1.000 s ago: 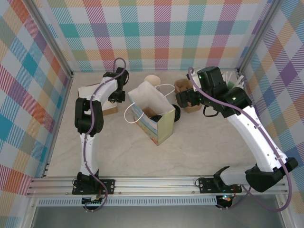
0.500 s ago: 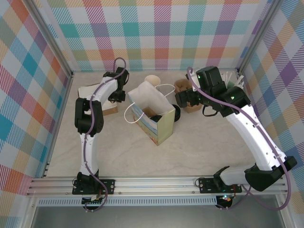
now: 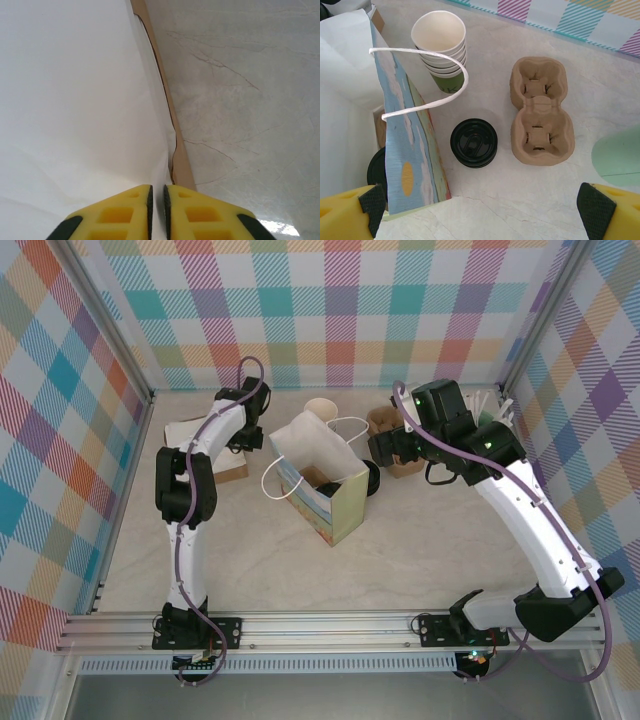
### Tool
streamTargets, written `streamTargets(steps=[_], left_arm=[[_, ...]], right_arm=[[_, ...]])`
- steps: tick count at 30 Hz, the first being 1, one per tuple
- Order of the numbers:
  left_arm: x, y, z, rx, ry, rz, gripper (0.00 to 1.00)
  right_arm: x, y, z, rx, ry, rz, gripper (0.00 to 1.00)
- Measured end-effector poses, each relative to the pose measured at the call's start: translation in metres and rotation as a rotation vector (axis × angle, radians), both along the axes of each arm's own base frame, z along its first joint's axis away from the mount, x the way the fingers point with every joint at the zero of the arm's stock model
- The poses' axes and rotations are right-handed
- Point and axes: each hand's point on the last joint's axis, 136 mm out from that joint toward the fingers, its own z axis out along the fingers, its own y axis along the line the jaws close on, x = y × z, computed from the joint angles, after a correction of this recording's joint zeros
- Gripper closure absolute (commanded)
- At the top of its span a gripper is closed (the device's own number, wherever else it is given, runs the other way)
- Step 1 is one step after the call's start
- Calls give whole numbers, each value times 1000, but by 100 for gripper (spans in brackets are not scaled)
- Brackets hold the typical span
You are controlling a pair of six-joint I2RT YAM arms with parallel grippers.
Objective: Pack the takeout coffee
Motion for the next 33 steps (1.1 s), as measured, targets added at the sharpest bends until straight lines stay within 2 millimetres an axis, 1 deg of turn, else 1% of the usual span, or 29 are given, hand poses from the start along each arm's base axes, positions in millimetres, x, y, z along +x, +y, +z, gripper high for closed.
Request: streamTargets(steps=[3, 4, 8, 10, 12, 16, 22, 26, 29, 33], left_arm=[[0, 1, 0, 3, 3, -6, 99], [0, 1, 0, 4, 3, -8, 100], [0, 1, 3, 6, -3, -9, 100], [0, 3, 11, 2, -20, -5, 100], [-2, 6, 27, -10, -49, 0, 100], [-5, 8, 71, -65, -141, 4, 100], [-21, 10, 147, -204, -303, -4, 100], [-33, -3, 199, -331, -424, -63, 100], [-44, -18, 238, -424, -514, -143, 100], [-66, -43, 289, -555, -623, -298, 100]], right_arm=[[0, 0, 0, -1, 1, 0, 0], [0, 0, -1, -2, 1, 0, 0], [0, 0, -2, -3, 3, 0, 0], [0, 0, -1, -3, 3, -1, 0], [0, 0, -1, -2, 3, -1, 0], [1, 3, 1, 13, -6, 8, 0], [1, 15, 8, 63, -31, 66, 0], [-3, 30, 20, 129, -72, 155, 0], [-9, 46, 35, 194, -117, 251, 0], [-20, 70, 57, 277, -204, 421, 0]])
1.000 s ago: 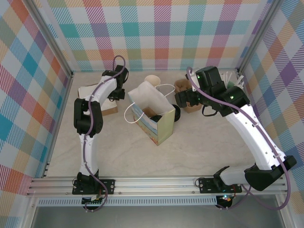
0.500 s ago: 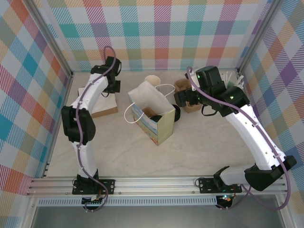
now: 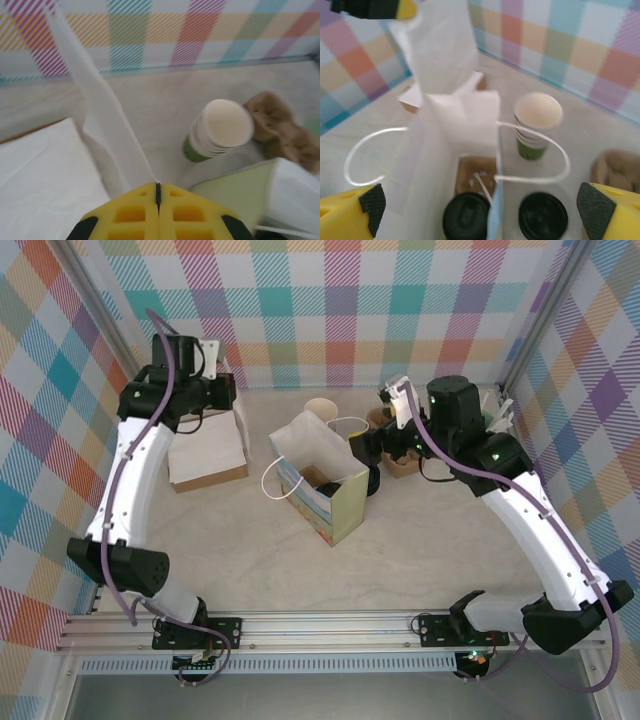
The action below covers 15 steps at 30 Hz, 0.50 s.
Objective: Pack the takeout coffee
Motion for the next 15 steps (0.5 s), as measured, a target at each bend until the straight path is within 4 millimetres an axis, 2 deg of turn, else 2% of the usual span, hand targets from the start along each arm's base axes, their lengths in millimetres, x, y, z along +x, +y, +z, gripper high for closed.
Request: streamTargets(steps=[8, 12, 15], left_arm=[[-57, -54, 82, -186, -222, -372, 100], [-81, -71, 107, -250, -293, -525, 100], [-93, -82, 117, -280, -321, -615, 100]], right_arm=[[-17, 37, 42, 116, -180, 269, 0], [-21, 61, 57, 137, -256, 384, 0], [-23, 79, 68, 149, -286, 452, 0]])
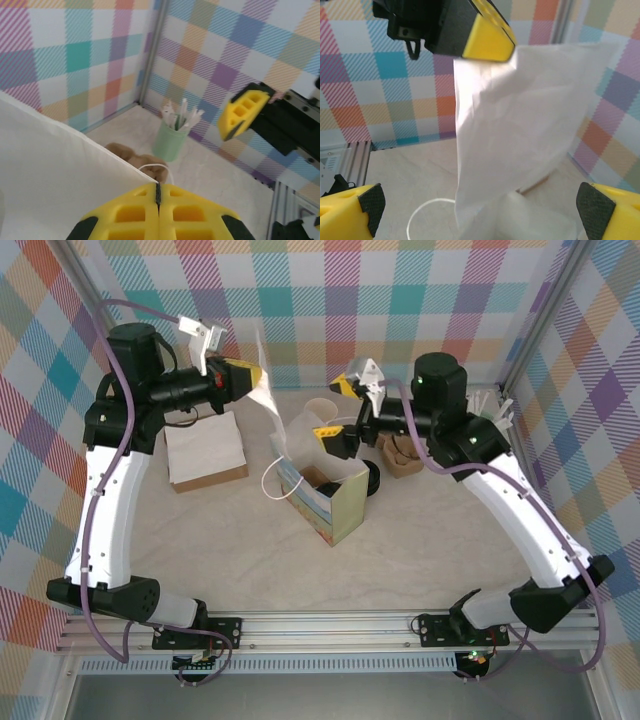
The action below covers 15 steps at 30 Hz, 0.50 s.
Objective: Pack the takeout coffee
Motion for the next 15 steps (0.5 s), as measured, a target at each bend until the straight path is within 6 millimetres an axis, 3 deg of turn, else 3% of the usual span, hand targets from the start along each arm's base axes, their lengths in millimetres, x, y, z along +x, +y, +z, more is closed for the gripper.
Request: streamTargets(steps=[7, 15], left_arm=[[-25, -21, 8, -21, -27, -149, 100], [-39, -31, 20, -27, -82, -219, 100]], right_arm=[[-2, 33, 12, 26, -37, 90, 0], [8, 58, 2, 40, 12, 127, 3]])
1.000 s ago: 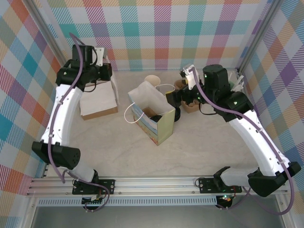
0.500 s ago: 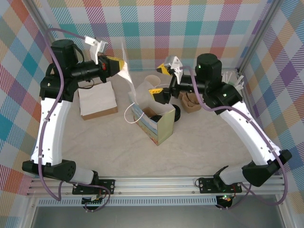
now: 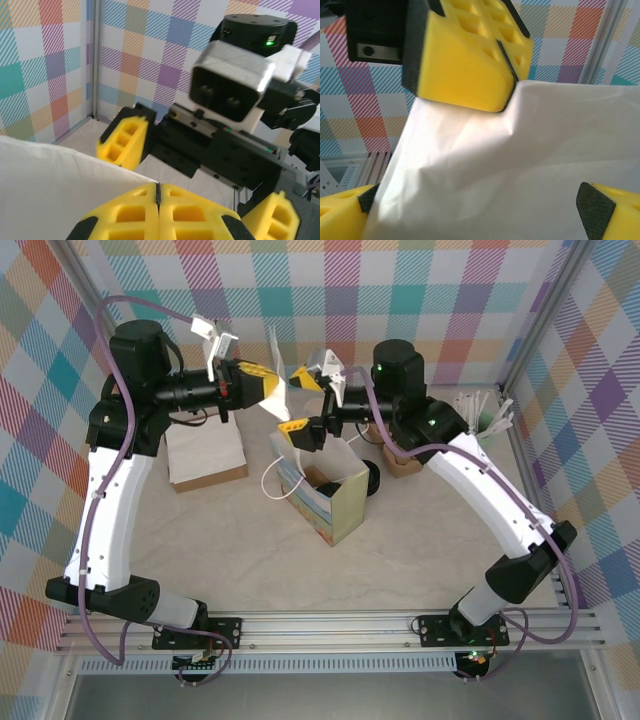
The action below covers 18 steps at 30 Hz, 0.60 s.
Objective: Pack the takeout coffee
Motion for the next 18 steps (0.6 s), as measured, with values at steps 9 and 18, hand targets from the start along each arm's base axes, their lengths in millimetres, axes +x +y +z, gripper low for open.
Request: streamTargets(steps=[9, 18], left_arm=[[1, -8, -2, 5, -1, -22, 100], [5, -10, -4, 15, 0, 9, 79]], right_arm=[[7, 11, -9, 8, 82, -7, 52], [15, 5, -22, -47, 106, -79, 94]])
